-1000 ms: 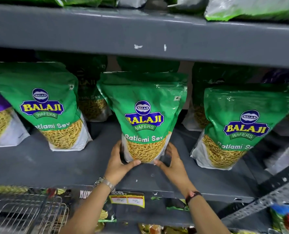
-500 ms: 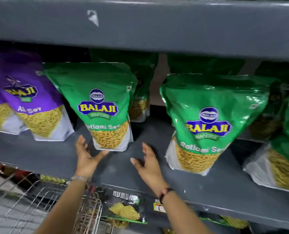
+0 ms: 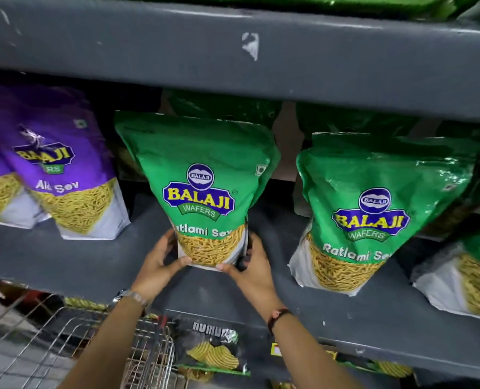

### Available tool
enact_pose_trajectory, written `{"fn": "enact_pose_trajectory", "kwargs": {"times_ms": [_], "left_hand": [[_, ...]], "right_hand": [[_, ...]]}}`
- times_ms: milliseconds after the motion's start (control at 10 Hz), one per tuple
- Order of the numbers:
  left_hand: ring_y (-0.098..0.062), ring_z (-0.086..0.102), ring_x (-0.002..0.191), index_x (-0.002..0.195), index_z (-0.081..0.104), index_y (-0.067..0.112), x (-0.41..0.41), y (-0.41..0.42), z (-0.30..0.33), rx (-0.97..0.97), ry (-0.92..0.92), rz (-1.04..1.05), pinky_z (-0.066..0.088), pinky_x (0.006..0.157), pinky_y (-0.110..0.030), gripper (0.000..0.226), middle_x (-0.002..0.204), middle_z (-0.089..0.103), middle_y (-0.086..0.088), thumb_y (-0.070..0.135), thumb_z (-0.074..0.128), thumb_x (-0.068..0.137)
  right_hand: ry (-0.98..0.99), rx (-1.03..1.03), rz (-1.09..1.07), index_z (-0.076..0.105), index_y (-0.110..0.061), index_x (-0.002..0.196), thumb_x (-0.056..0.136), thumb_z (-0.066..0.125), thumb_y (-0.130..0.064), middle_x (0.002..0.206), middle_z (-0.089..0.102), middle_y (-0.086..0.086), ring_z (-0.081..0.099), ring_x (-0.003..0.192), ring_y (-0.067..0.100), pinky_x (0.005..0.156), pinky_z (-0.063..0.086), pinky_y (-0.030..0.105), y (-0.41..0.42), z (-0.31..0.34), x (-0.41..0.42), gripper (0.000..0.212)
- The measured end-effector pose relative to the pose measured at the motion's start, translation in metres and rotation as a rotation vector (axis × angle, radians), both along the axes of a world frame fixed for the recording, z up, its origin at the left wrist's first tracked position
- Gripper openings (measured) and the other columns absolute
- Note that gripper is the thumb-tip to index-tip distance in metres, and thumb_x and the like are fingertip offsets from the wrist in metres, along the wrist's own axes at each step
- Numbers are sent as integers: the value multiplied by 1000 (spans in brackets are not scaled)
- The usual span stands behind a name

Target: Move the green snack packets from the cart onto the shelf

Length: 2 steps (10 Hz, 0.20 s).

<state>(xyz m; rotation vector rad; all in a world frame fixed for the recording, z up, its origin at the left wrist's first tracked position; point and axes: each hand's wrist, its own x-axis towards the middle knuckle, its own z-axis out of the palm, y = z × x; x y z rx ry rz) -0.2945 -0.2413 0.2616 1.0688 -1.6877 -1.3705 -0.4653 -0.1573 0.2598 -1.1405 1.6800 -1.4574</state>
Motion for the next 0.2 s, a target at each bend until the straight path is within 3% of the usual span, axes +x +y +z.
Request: {"fn": "enact_pose_trajectory", "kwargs": {"times_ms": [100,200], "left_hand": [[-8,33,125,136,27,21,-1,4,1,5,15,-26,27,102,-29,71,136,35,10,-1,61,77],[-8,24,134,139,16,25,-2,8,2,-43,10,25,23,108,-31,77,144,24,12,3,59,80]], "right_hand": [[-50,1,13,40,-27,122,61,79,-10,129,51,9,51,117,17,96,50,37,3,1,3,74],[-42,26,-10,30,-18,133,63,80,-13,138,42,11,43,125,23,103,42,49,6,5,6,86]]}}
